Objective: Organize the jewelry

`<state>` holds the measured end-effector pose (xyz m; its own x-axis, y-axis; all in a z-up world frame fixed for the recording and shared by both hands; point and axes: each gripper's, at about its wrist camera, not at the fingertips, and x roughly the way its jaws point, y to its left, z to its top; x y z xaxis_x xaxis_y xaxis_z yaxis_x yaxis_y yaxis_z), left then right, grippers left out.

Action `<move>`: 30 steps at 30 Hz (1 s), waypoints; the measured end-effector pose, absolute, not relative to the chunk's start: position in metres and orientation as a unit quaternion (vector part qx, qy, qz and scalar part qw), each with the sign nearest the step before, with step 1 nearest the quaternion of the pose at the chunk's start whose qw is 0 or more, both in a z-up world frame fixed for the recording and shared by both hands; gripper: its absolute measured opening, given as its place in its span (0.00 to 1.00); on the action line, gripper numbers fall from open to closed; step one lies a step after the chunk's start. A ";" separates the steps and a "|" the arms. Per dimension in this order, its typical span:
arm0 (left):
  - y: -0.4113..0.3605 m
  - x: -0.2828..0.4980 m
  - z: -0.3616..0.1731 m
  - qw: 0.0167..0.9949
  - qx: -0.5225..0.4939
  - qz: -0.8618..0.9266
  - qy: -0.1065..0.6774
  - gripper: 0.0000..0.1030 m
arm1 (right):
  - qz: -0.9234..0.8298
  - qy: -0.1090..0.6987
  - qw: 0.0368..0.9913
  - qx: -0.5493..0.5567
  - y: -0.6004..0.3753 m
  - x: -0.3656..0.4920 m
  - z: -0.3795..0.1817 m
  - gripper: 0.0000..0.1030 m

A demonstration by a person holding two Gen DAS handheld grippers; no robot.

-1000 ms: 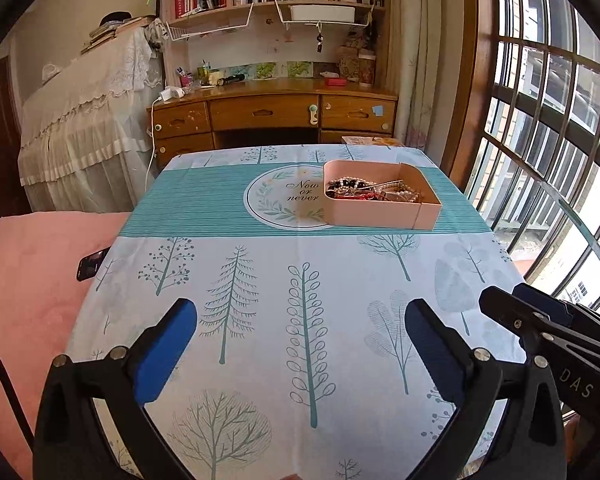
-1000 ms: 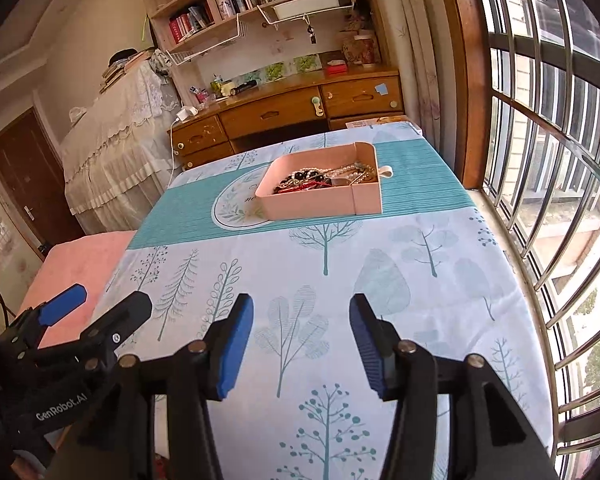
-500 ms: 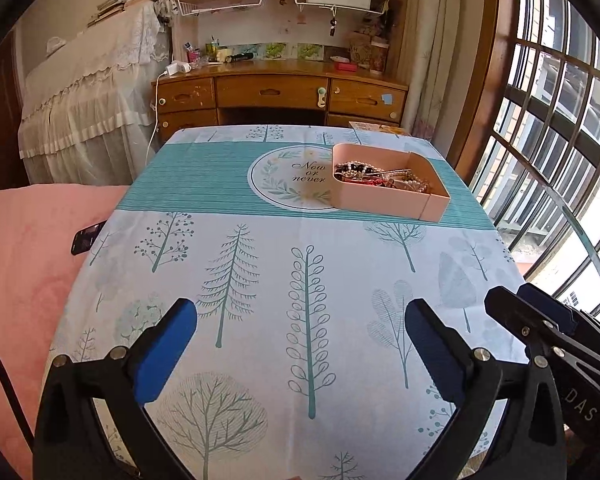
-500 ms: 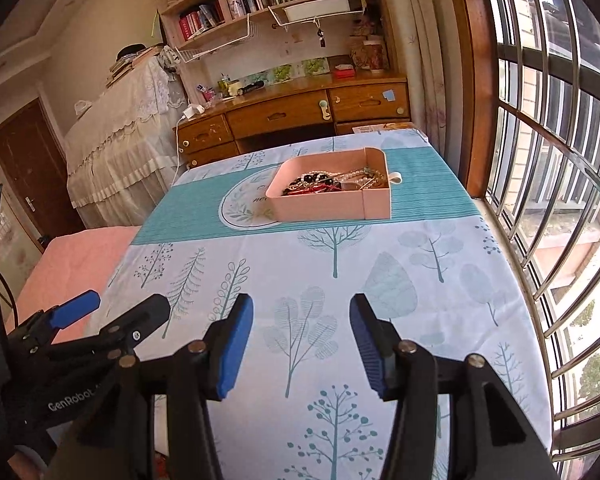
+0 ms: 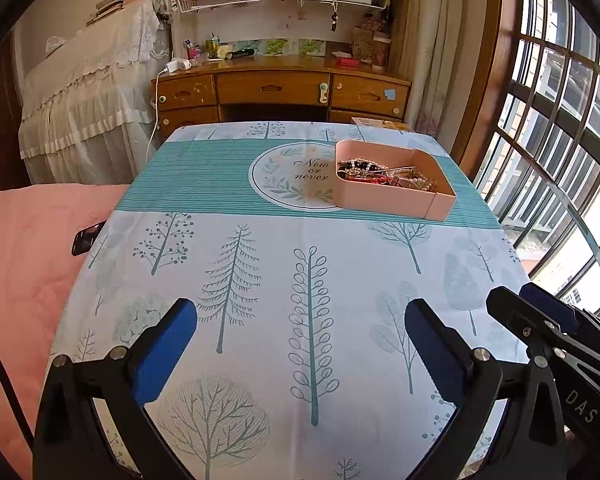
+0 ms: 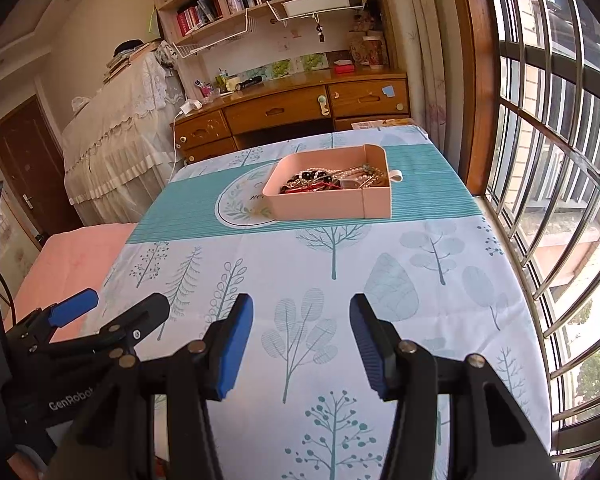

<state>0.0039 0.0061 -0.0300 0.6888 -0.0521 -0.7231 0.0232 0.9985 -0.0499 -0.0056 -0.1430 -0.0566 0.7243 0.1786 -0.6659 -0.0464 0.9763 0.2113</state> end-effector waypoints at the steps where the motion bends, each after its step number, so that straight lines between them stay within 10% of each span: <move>1: 0.006 0.004 -0.030 0.919 -0.018 -0.020 0.394 0.99 | 0.061 0.366 0.924 0.090 -0.143 -0.005 -0.057 0.50; 30: 0.015 0.008 -0.041 0.913 -0.015 -0.014 0.407 0.99 | 0.065 0.369 0.923 0.085 -0.142 -0.004 -0.068 0.50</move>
